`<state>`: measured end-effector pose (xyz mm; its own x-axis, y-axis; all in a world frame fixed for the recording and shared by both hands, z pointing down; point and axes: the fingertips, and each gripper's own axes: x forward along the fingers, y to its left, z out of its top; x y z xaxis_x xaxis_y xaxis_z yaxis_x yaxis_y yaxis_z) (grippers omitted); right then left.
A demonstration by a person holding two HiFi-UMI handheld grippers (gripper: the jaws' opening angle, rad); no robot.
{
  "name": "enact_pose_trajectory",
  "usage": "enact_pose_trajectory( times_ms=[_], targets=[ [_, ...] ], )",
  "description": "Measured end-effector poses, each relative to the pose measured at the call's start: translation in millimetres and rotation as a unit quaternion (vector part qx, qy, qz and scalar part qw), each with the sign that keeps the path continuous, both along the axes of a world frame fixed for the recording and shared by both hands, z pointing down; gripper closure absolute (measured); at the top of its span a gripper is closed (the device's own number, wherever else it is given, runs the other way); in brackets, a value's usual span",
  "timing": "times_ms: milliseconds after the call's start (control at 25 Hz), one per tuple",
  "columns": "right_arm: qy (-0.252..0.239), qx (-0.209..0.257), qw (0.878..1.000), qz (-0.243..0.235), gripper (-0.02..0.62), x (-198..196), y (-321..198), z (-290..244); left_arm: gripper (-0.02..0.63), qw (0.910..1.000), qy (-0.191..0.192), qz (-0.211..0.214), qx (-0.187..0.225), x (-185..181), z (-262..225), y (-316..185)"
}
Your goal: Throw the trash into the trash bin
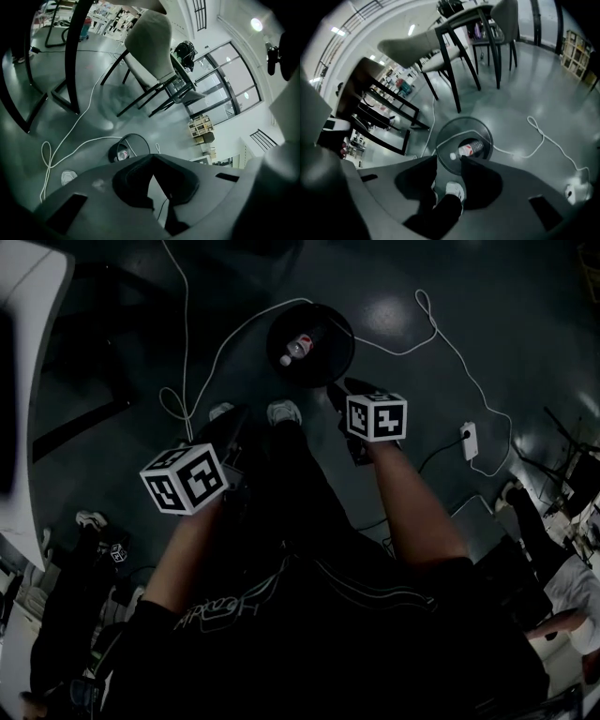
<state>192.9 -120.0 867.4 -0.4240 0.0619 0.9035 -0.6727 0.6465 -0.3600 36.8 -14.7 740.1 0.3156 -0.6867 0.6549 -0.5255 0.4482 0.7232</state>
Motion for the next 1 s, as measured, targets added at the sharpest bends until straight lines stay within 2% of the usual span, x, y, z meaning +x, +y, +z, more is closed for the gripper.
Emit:
enact_pose_trajectory(
  times_ms=[120, 240, 400, 560, 640, 760, 840, 920, 1000],
  targets=[
    [-0.067, 0.049, 0.997, -0.003, 0.456, -25.1, -19.0, -62.9, 0.604, 0.9997, -0.013, 0.003, 0.02, -6.4, -27.7, -5.0],
    [-0.133, 0.082, 0.988, -0.012, 0.491, -47.0, -36.0, -135.9, 0.604, 0.9985, -0.025, 0.012, 0.046, -8.1, -66.7, -14.5],
    [-0.225, 0.124, 0.964, -0.066, 0.534, -82.5, -57.1, -248.2, 0.603, 0.9908, -0.065, 0.019, 0.118, -20.2, -142.4, -41.8],
    [-0.275, 0.176, 0.94, -0.104, 0.54, -91.2, -55.5, -363.4, 0.604, 0.9781, -0.101, 0.037, 0.178, -18.4, -238.0, -51.6],
    [-0.317, 0.197, 0.919, -0.123, 0.541, -105.0, -54.9, -416.4, 0.604, 0.9687, -0.114, 0.03, 0.218, -23.9, -286.0, -57.2],
    [-0.381, 0.21, 0.885, -0.167, 0.546, -128.3, -41.1, -489.1, 0.604, 0.9476, -0.11, 0.007, 0.3, -31.9, -366.1, -60.7],
    [-0.413, 0.214, 0.862, -0.201, 0.549, -137.1, -21.1, -535.5, 0.603, 0.9332, -0.135, -0.006, 0.333, -33.3, -413.5, -50.4],
    [-0.449, 0.217, 0.834, -0.238, 0.549, -146.2, 2.1, -580.0, 0.603, 0.918, -0.172, -0.023, 0.357, -40.5, -455.1, -34.9],
    [-0.484, 0.218, 0.804, -0.268, 0.549, -154.5, 21.2, -618.7, 0.604, 0.9028, -0.184, -0.048, 0.386, -50.6, -495.1, -20.7]
  ],
)
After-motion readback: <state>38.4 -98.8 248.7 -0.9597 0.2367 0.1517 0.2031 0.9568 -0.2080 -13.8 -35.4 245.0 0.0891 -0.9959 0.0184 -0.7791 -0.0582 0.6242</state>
